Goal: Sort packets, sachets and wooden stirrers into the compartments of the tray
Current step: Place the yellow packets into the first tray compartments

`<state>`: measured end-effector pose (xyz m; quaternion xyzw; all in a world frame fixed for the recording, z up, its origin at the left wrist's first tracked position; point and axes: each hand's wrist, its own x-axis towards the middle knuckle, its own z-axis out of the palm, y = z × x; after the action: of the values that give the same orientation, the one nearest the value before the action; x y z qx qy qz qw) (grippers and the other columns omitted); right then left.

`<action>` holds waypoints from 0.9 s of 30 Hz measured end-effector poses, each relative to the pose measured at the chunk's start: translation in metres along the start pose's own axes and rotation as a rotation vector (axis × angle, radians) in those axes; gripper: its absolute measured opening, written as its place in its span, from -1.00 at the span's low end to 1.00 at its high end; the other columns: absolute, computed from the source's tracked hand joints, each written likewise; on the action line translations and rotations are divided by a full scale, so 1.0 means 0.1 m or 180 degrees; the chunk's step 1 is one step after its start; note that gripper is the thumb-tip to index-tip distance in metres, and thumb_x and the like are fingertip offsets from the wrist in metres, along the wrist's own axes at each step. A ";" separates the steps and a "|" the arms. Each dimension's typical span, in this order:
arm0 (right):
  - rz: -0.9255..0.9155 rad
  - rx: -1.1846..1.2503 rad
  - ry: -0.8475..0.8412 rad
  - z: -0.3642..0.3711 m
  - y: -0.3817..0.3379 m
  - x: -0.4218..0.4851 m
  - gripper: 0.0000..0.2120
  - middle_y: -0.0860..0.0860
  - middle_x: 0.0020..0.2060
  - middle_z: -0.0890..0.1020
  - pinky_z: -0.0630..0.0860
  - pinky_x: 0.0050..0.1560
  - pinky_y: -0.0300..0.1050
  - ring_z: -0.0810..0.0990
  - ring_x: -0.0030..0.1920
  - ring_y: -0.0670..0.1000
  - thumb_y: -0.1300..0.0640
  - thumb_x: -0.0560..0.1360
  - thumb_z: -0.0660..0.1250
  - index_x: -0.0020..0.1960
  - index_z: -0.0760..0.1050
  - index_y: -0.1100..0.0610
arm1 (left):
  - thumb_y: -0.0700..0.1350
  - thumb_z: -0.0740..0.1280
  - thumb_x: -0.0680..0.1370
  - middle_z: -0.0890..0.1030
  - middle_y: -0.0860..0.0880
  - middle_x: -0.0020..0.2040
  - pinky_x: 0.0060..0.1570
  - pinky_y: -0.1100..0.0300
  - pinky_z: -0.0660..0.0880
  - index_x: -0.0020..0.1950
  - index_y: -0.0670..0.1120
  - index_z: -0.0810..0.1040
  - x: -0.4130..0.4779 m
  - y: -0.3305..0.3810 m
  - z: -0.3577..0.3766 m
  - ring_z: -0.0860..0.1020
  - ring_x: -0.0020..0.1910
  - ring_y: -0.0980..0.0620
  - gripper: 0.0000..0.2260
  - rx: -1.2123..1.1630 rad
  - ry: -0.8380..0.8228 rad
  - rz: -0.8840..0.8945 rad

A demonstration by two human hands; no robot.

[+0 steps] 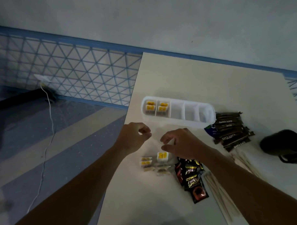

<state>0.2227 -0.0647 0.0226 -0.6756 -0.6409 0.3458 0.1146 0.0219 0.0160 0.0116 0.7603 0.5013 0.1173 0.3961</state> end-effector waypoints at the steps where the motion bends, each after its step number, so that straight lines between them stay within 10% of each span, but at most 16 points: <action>1: 0.0008 -0.0017 -0.0066 0.04 0.01 -0.04 -0.73 -0.12 -0.02 0.70 0.38 -0.15 -0.47 0.51 -0.24 -0.38 0.03 0.45 0.50 0.14 0.66 0.03 | 0.01 0.45 0.51 0.69 0.07 -0.06 -0.23 0.54 0.30 0.07 -0.04 0.67 -0.05 -0.03 0.02 0.52 -0.22 0.33 -0.80 0.0000 -0.0093 -0.0032; 17: -0.0138 -0.0071 -0.0272 0.30 -0.04 -0.29 -0.54 -0.11 0.11 0.68 0.33 -0.22 -0.55 0.46 -0.29 -0.49 -0.04 0.40 0.55 0.24 0.61 0.08 | -0.07 0.55 0.41 0.66 0.01 0.14 -0.19 0.46 0.45 0.26 -0.06 0.60 -0.49 -0.30 0.15 0.62 -0.14 0.17 -0.57 -0.0015 -0.0783 -0.0190; 27: -0.0034 -0.0237 -0.0042 0.46 -0.08 -0.32 -0.76 -0.09 -0.14 0.62 0.44 -0.17 -0.26 0.56 -0.13 -0.08 0.08 0.44 0.50 0.08 0.63 0.12 | -0.10 0.45 0.49 0.71 -0.05 -0.02 -0.04 0.21 0.52 0.07 -0.07 0.69 -0.50 -0.25 0.36 0.65 -0.07 -0.03 -0.83 0.0371 -0.0445 -0.0122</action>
<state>0.1906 -0.1068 0.0039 -0.6737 -0.6577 0.3255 0.0870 0.0026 -0.0393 -0.0188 0.7787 0.4928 0.0270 0.3873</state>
